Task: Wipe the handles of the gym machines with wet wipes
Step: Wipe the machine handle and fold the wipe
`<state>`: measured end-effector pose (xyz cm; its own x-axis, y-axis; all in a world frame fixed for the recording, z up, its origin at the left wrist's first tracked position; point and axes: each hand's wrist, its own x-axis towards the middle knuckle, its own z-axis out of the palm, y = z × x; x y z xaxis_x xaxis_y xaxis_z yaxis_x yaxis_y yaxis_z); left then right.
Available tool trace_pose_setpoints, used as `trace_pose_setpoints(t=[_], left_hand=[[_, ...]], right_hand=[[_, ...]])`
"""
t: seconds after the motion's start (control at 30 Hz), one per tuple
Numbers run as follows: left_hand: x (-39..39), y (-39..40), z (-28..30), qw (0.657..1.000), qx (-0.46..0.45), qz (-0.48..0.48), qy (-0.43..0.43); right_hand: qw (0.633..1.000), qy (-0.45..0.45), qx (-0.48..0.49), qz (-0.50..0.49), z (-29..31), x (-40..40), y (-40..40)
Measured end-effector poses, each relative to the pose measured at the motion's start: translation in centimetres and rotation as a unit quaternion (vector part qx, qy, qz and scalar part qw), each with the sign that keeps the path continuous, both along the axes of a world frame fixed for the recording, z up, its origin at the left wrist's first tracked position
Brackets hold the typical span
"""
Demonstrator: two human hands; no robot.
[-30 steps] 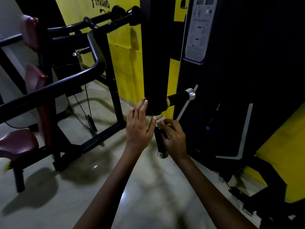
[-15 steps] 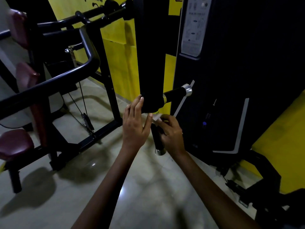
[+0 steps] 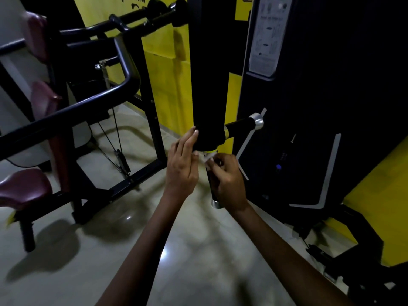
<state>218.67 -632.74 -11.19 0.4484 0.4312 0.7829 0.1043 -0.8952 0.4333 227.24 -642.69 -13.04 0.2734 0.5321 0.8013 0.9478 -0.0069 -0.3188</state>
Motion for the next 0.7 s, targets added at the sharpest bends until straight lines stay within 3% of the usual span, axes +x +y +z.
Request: trace_pose_setpoints(t=[0.2,0.37,0.5,0.6,0.7], left_hand=[[-0.4,0.5,0.3,1.000,0.019,-0.008,0.009],[0.1,0.5,0.0,1.000,0.027,-0.005,-0.003],[0.4,0.5,-0.5,0.999,0.037,0.001,-0.008],[0.5,0.6,-0.5,0.999,0.043,0.006,-0.011],[0.7,0.6,-0.5,0.999,0.041,0.007,-0.022]], right_hand=[[0.996,-0.043,-0.079,-0.005,-2.2,-0.2,-1.9],[0.998,-0.050,-0.018,-0.031,1.2,0.1,0.1],[0.983,-0.166,-0.072,0.011,-0.7,0.8,-0.5],[0.986,-0.092,-0.119,0.071,-3.1,2.5,-2.7],[0.992,-0.040,-0.100,0.070,-2.9,3.5,-2.9]])
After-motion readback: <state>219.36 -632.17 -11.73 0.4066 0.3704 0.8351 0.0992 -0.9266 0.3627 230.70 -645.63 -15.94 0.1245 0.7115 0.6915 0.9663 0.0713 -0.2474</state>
